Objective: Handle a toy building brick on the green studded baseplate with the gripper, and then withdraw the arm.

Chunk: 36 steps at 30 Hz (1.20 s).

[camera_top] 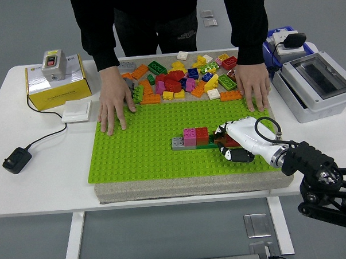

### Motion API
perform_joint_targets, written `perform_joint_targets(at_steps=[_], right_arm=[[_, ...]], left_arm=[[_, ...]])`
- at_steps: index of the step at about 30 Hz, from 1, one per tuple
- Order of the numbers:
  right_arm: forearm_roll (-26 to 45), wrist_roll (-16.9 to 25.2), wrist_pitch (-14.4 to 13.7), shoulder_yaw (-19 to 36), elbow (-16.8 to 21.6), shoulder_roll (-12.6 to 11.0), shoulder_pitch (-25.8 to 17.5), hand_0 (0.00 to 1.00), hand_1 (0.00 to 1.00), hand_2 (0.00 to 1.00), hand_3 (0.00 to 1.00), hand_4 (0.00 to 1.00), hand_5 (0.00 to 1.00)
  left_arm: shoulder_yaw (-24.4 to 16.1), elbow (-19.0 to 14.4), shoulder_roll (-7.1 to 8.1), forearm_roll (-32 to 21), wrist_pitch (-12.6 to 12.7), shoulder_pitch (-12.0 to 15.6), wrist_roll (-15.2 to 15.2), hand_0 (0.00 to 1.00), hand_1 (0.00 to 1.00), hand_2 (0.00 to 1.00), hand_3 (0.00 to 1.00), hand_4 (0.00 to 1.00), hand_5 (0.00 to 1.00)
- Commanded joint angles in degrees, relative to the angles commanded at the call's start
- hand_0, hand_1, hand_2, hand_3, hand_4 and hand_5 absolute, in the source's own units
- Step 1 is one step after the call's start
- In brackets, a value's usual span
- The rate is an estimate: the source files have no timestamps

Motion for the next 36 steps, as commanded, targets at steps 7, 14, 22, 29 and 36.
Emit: perform_joint_targets(at_steps=[7,14,22,29,36], right_arm=[[0.20,0.23,-0.29,0.87,0.32,-0.41,-0.24,0.124,0.167,0.667,0.653,0.409,0.432],[3.05,1.82,-1.26,5.87,3.20,-2.39,-1.51,0.124,0.168,0.667,0.652,0.404,0.432],[5.79,3.52,-2.20,14.68,7.94,-5.52,-5.70,0.125,0.168,0.671,0.655,0.399,0.438],[7.11,4.24,-2.76,23.71,8.62,-6.00,-11.54,0.125,0.168,0.670,0.656,0.398,0.440],[11.01,5.93,-4.97,34.35,9.34,-3.49,-17.54,0.124,0.168,0.670,0.656,0.398,0.440]], left_arm=[[0.07,0.00,-0.02,-0.10,0.03,0.11,-0.04,0.683,0.650,0.555,0.614,0.066,0.630],[0.26,0.00,-0.15,-0.36,0.05,0.43,0.02,0.683,0.649,0.555,0.614,0.065,0.629],[0.74,0.00,0.03,-0.73,0.02,0.77,0.10,0.683,0.650,0.554,0.613,0.065,0.629],[1.04,0.00,-0.01,-0.94,-0.08,1.15,0.24,0.683,0.650,0.553,0.614,0.064,0.628],[1.74,0.00,-0.72,-2.23,-0.26,1.97,0.45,0.682,0.650,0.554,0.614,0.066,0.629]])
